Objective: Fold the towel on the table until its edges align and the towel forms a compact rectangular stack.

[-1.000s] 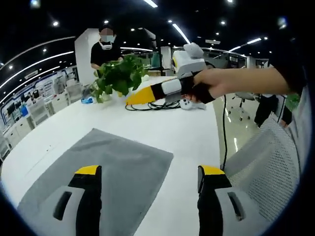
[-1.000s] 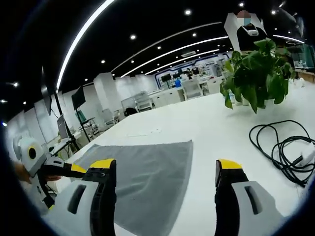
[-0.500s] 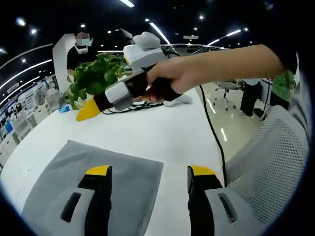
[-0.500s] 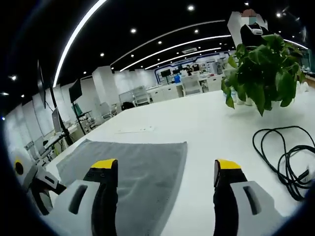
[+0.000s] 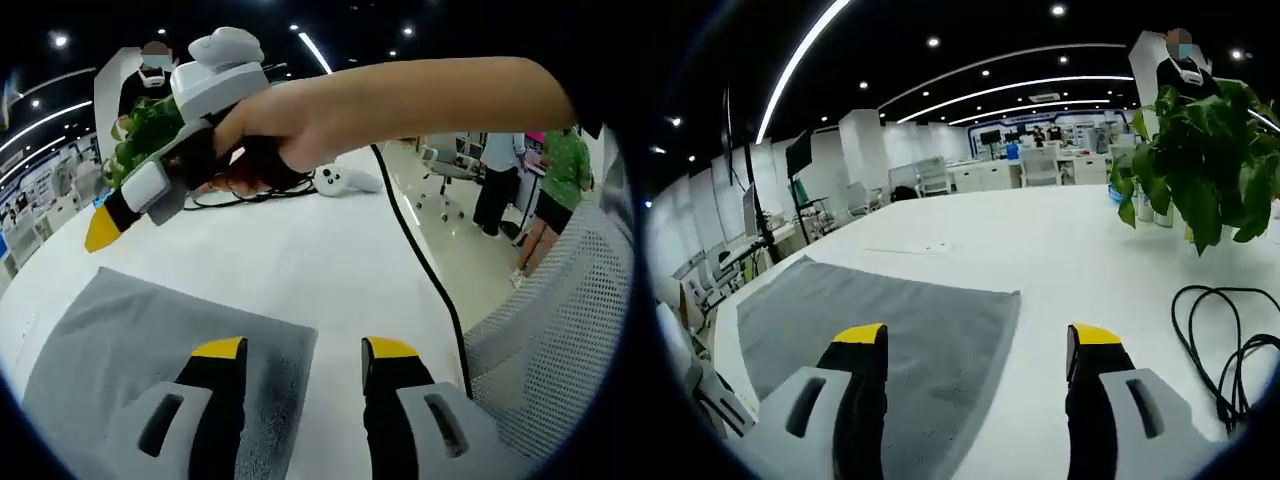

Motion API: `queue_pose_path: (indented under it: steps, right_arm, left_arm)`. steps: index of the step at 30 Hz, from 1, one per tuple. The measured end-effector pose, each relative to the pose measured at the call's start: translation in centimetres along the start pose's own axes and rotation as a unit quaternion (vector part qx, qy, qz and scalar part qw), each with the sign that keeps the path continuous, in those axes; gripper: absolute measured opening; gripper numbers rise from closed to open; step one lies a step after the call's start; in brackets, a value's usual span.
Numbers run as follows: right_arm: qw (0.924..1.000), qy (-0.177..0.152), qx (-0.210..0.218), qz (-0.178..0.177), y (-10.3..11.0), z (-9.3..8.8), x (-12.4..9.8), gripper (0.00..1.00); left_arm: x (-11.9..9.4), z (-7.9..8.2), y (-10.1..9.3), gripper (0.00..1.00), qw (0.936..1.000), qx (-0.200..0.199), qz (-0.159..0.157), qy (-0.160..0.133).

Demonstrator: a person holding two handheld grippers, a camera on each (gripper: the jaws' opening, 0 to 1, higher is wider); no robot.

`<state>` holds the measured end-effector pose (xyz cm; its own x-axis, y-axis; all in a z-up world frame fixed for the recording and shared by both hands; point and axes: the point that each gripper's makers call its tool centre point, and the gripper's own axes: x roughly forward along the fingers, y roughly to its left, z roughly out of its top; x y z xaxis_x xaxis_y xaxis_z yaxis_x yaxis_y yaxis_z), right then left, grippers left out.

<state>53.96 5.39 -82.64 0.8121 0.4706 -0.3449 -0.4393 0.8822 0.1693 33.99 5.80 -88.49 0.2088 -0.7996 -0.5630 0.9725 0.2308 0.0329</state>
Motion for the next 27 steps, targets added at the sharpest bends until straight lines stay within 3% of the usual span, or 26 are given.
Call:
queue_pose_path:
  steps: [5, 7, 9, 13, 21, 27]
  right_arm:
    - [1.0, 0.001, -0.002, -0.001, -0.3, -0.1, 1.4, 0.7]
    - [1.0, 0.003, -0.009, -0.003, -0.4, -0.1, 1.8, 0.68]
    - [0.9988, 0.015, -0.045, -0.009, -0.8, -0.3, 2.5, 0.66]
    - [0.999, 0.012, -0.043, -0.004, -0.5, -0.2, 3.7, 0.65]
    - [0.9994, 0.006, -0.033, -0.004, -0.7, 0.1, 5.8, 0.57]
    - [0.9998, 0.005, -0.02, -0.006, -1.0, -0.2, 7.4, 0.52]
  left_arm:
    - [1.1, -0.1, -0.5, 0.41, 0.9998, 0.001, -0.018, -0.001]
    - [1.4, 0.1, -0.5, 0.29, 0.9998, 0.004, -0.018, -0.01]
    - [1.5, 0.3, -0.5, 0.24, 0.9997, 0.001, -0.018, -0.016]
    - [2.1, 0.6, -0.2, 0.25, 0.9995, -0.014, -0.014, -0.025]
    - [2.7, -1.0, -0.7, 0.23, 0.9993, -0.019, -0.03, -0.015]
    - [3.1, -0.7, -0.2, 0.17, 0.9987, -0.038, -0.018, -0.03]
